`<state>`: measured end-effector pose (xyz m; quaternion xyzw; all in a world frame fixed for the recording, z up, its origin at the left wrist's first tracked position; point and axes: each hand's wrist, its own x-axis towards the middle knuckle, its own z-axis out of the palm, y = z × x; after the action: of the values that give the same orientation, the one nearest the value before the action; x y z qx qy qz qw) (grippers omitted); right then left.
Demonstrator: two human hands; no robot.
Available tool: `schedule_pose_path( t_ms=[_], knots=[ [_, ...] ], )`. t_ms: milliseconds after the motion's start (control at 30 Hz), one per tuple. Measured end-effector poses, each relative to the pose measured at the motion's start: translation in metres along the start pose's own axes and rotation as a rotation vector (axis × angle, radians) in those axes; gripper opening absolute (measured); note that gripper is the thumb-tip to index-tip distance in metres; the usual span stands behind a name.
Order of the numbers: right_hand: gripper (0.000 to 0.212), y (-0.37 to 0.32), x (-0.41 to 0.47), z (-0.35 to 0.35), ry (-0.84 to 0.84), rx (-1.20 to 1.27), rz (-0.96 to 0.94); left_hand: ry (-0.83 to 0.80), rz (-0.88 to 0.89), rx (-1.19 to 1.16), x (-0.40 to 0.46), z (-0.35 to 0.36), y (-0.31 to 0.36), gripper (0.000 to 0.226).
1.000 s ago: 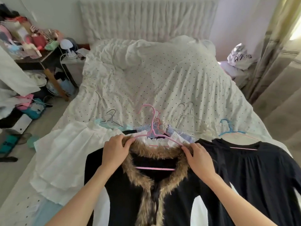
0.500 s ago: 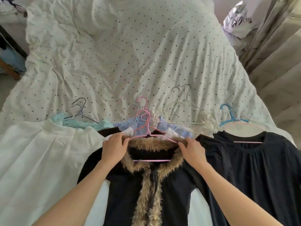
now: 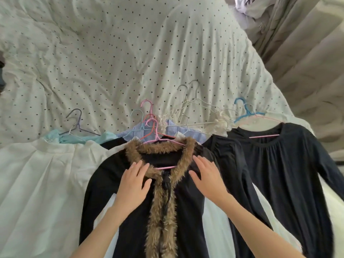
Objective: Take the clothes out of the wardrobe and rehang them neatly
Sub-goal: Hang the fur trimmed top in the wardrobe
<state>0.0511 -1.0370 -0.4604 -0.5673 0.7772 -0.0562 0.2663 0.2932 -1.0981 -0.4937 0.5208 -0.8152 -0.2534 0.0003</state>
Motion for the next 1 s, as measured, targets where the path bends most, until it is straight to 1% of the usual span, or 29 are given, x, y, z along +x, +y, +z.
schedule_pose_path(
  t_ms=[100, 200, 267, 400, 500, 600, 733, 800, 867, 1000],
  knots=[
    [0.054, 0.012, -0.050, -0.002, 0.012, -0.018, 0.029, 0.028, 0.075, 0.017, -0.035, 0.008, 0.035, 0.050],
    [0.055, 0.033, -0.106, -0.006, 0.084, 0.016, 0.049, 0.010, 0.136, 0.025, -0.069, 0.014, 0.076, 0.050],
    [0.055, 0.049, -0.147, -0.012, 0.166, 0.042, 0.075, 0.004, 0.174, 0.027, -0.091, 0.018, 0.105, 0.051],
    [0.058, 0.092, -0.238, -0.021, 0.329, 0.058, 0.212, -0.029, 0.255, 0.004, -0.129, 0.030, 0.165, 0.051],
    [0.054, 0.124, -0.316, -0.017, 0.432, 0.075, 0.293, -0.084, 0.412, 0.054, -0.161, 0.045, 0.211, 0.049],
    [0.055, 0.153, -0.397, -0.005, 0.480, 0.144, 0.425, -0.128, 0.567, 0.100, -0.202, 0.070, 0.256, 0.056],
    [0.057, 0.191, -0.498, 0.018, 0.540, 0.212, 0.605, -0.218, 0.717, 0.121, -0.264, 0.111, 0.320, 0.056],
    [0.060, 0.207, -0.544, 0.027, 0.582, 0.261, 0.701, -0.263, 0.789, 0.096, -0.294, 0.137, 0.347, 0.056],
    [0.063, 0.219, -0.586, 0.041, 0.621, 0.288, 0.808, -0.307, 0.838, 0.093, -0.321, 0.160, 0.373, 0.054],
    [0.066, 0.235, -0.648, 0.059, 0.714, 0.408, 1.011, -0.363, 0.913, 0.101, -0.360, 0.190, 0.423, 0.058]
  ],
)
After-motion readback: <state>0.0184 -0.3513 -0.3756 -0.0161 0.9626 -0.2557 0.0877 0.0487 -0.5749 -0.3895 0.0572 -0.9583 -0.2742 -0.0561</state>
